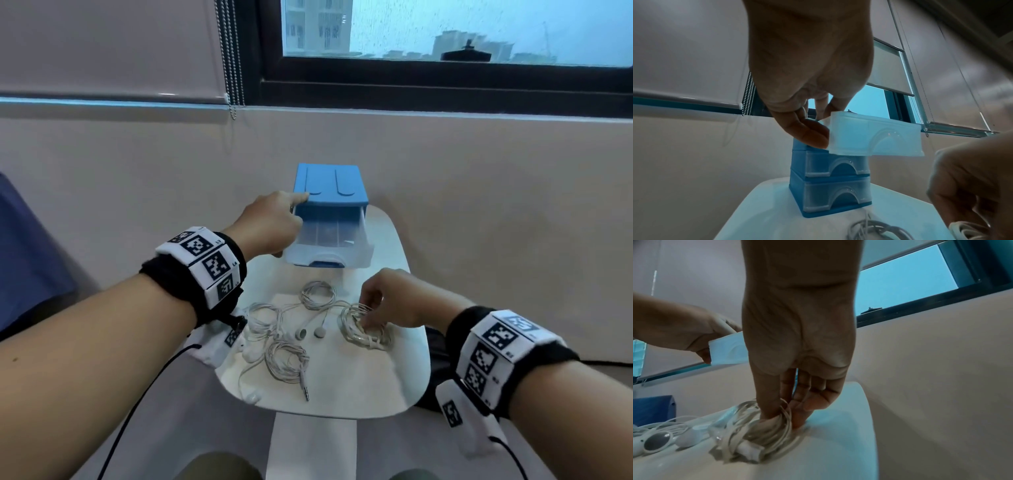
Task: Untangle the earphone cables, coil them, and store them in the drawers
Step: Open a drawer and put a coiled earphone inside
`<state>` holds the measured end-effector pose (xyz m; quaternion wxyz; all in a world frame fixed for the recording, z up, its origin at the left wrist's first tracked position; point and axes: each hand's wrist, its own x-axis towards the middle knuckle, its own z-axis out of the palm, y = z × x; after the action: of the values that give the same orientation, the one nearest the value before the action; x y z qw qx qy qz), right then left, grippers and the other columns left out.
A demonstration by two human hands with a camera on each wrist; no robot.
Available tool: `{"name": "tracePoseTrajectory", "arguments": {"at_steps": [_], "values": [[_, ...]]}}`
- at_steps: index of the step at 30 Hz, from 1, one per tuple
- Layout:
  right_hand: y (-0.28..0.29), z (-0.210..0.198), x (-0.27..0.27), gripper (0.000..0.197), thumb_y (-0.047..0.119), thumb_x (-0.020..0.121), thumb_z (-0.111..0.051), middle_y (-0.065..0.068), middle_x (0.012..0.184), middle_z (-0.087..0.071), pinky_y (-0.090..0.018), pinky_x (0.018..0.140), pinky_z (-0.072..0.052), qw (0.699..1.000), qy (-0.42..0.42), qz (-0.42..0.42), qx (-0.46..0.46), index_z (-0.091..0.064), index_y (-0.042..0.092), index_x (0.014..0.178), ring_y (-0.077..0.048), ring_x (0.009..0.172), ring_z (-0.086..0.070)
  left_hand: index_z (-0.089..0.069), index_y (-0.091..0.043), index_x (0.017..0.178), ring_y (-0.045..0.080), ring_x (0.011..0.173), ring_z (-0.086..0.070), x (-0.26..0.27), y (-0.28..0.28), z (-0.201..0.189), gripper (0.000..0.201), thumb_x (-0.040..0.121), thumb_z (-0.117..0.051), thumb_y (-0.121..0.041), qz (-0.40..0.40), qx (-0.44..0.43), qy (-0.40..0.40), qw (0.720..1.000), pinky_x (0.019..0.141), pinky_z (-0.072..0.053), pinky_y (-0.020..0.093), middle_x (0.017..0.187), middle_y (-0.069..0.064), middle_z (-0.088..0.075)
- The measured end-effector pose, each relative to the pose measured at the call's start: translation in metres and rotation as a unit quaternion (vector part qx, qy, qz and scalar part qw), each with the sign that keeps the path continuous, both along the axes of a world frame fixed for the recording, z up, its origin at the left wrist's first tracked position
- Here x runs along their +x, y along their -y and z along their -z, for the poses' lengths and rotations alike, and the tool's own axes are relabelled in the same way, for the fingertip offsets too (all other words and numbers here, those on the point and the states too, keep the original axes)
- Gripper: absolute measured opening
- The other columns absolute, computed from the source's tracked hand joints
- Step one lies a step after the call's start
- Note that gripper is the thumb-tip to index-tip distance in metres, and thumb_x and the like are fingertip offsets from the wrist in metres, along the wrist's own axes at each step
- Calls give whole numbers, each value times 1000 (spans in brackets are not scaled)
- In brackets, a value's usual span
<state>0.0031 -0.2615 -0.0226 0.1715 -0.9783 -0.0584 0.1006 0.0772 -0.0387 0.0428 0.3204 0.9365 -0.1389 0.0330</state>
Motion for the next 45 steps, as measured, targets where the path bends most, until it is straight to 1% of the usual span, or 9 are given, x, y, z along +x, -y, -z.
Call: {"name": "tracePoseTrajectory", "arguments": {"at_steps": [6, 11, 15, 19, 24, 31, 37, 42, 45], "values": [[-1, -2, -6, 7, 17, 82, -78, 5, 79, -69, -32, 74, -59, 999, 9, 14, -32, -74, 21, 78, -19, 80, -67, -40, -34, 157, 29, 71, -67, -2, 0, -6, 66, 97, -41, -7, 6, 8, -18, 1000, 73, -64, 40, 96, 2, -57], [-9, 0, -6, 1, 23, 84, -73, 6, 87, -69, -25, 66, -55, 999, 15, 31, -3, -74, 23, 84, -16, 81, -67, -38, -34, 158, 28, 69, -67, -2, 1, -5, 69, 95, -39, -6, 9, 15, -14, 1000, 71, -64, 38, 138, 19, -57], [-17, 7, -6, 6, 23, 87, -69, 5, 90, -66, -22, 61, -49, 999, 36, 21, -25, -73, 19, 89, -17, 80, -65, -37, -34, 158, 29, 71, -70, 0, 1, -4, 68, 96, -39, -7, 7, 23, -12, 1000, 70, -64, 37, 141, 18, -56], [-17, 12, -4, 24, 18, 90, -72, 4, 85, -62, -22, 56, -44, 997, 66, 37, -35, -63, 27, 70, -18, 74, -64, -35, -34, 159, 28, 69, -69, 1, 1, -3, 69, 96, -39, -6, 10, 22, -19, 1000, 70, -64, 37, 144, 19, -54], [0, 6, -6, 27, 8, 87, -64, -2, 71, -61, -27, 49, -46, 987, 124, 101, -17, -61, 16, 61, -22, 55, -55, -35, -33, 159, 29, 66, -70, 3, 0, -4, 71, 94, -37, -5, 8, 21, -22, 1000, 66, -60, 33, 141, 20, -57], [28, -38, -7, 31, 0, 81, -59, -2, 58, -55, -35, 52, -47, 962, 233, 135, -53, -48, 16, 56, -29, 56, -54, -34, -32, 160, 28, 67, -70, 0, -1, -6, 68, 97, -38, -7, 17, 19, -24, 999, 62, -60, 31, 141, 18, -56], [27, -109, -16, 14, 6, 93, -59, -23, 88, -69, -32, 64, -37, 933, 326, 136, -75, -72, 10, 86, -41, 80, -62, -30, -28, 161, 24, 61, -66, 0, -4, -9, 68, 98, -37, -6, 41, -2, -46, 998, 57, -60, 32, 138, 21, -54], [13, -149, -9, 14, 13, 98, -61, -14, 84, -68, -36, 65, -46, 901, 420, 103, -29, -73, 8, 91, -29, 73, -59, -28, -30, 162, 26, 64, -67, 3, -7, -8, 69, 98, -38, -5, 54, -15, -59, 997, 58, -62, 34, 132, 20, -56], [-6, -161, 0, 15, 16, 95, -65, -7, 74, -66, -32, 67, -42, 899, 427, 94, 17, -72, 12, 83, -24, 70, -57, -29, -31, 162, 26, 65, -67, 5, -7, -7, 69, 98, -38, -6, 55, -22, -67, 996, 56, -61, 33, 105, 10, -56]]}}
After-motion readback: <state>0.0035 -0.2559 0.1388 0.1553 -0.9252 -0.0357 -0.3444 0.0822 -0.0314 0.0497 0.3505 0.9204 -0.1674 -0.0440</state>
